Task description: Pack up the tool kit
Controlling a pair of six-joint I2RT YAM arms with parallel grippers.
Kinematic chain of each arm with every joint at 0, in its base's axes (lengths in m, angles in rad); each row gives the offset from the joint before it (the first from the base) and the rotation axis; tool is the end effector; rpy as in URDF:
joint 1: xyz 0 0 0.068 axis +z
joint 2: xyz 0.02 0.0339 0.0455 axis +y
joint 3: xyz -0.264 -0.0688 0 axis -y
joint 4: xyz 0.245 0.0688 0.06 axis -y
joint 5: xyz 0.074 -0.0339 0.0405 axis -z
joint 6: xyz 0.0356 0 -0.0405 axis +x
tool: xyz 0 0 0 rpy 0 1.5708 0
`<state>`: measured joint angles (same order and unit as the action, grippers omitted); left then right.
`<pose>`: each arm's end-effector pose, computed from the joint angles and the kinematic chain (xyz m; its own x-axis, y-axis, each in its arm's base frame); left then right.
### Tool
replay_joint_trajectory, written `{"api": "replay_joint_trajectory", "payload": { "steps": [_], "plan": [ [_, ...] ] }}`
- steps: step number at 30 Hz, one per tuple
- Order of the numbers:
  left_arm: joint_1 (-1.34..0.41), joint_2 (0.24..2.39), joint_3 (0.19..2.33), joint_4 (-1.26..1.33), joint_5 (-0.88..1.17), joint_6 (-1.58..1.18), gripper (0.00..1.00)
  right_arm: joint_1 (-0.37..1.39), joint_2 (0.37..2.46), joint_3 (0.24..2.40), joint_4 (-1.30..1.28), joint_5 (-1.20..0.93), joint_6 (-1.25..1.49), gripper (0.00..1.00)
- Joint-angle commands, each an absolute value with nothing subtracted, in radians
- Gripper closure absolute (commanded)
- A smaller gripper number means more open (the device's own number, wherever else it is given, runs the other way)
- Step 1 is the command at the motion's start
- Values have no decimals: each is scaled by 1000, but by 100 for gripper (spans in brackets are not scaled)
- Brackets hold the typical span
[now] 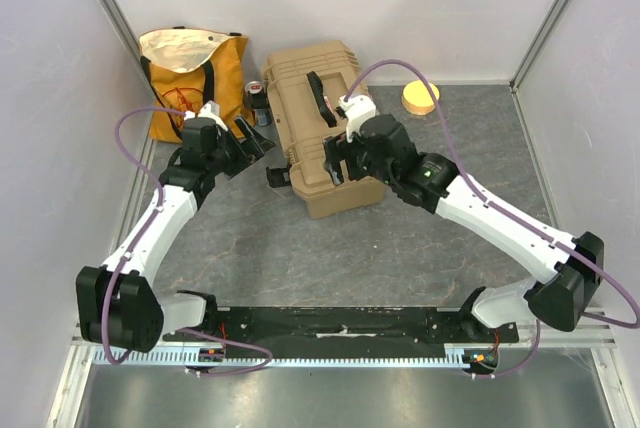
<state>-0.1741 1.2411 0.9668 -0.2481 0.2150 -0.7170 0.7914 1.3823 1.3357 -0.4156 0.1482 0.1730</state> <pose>0.2753 -0.0561 0.3004 -0.6013 -0.5461 -0.5833 -0.0581 0.7579 -0.6497 0.2257 0.2210 0.3726 -0.4139 -0.1766 -0.8930 -0.5476 0.8320 0.0892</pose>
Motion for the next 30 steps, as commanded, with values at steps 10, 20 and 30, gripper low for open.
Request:
{"api": "replay_joint_trajectory", "payload": {
  "steps": [10,20,30],
  "plan": [
    [-41,1192,756,-229,256,-899,13,900,1535,1319,-386,515,138,26],
    [-32,1246,378,423,497,-1362,21,925,1600,1333,-396,463,181,28],
    [-78,1356,383,687,528,-1538,21,927,1620,1361,-388,443,221,28]
  ]
}}
